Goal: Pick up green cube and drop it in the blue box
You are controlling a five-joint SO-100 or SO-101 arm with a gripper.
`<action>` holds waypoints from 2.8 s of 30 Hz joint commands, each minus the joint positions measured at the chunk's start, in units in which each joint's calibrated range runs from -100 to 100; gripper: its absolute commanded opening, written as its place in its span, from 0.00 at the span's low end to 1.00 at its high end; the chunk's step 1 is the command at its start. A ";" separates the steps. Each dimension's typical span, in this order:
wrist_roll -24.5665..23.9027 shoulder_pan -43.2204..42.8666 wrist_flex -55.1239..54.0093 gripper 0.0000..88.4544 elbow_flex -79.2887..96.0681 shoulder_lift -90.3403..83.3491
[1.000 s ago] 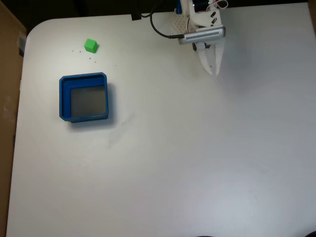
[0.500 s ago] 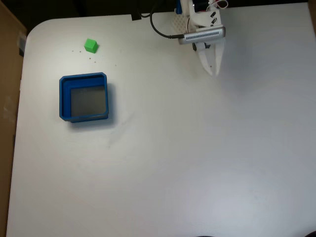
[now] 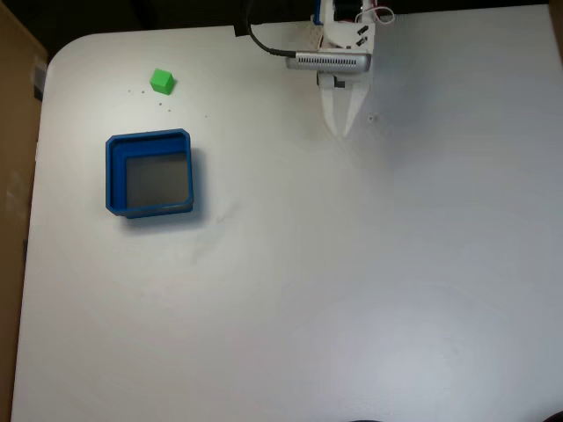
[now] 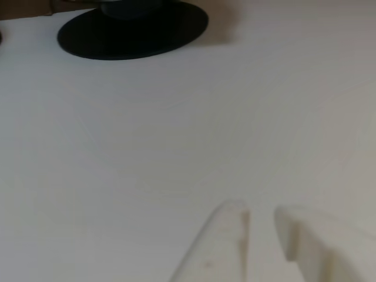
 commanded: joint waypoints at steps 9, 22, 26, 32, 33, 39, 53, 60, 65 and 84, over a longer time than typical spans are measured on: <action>0.10 22.22 -0.70 0.01 0.00 -0.72; 0.10 38.19 -0.70 0.01 0.00 -0.72; 0.10 42.38 -0.70 0.01 0.00 -0.72; 0.10 47.73 -0.70 0.01 0.00 -0.72; 0.10 48.66 -0.70 0.01 0.00 -0.63; 0.10 53.43 -0.70 0.01 0.00 -0.63; 0.05 54.08 -0.70 0.01 -4.43 6.30; -0.10 53.79 -0.70 0.01 -21.59 21.68; -0.15 53.79 -0.70 0.01 -35.96 35.97; -0.20 53.58 0.87 0.01 -69.83 72.58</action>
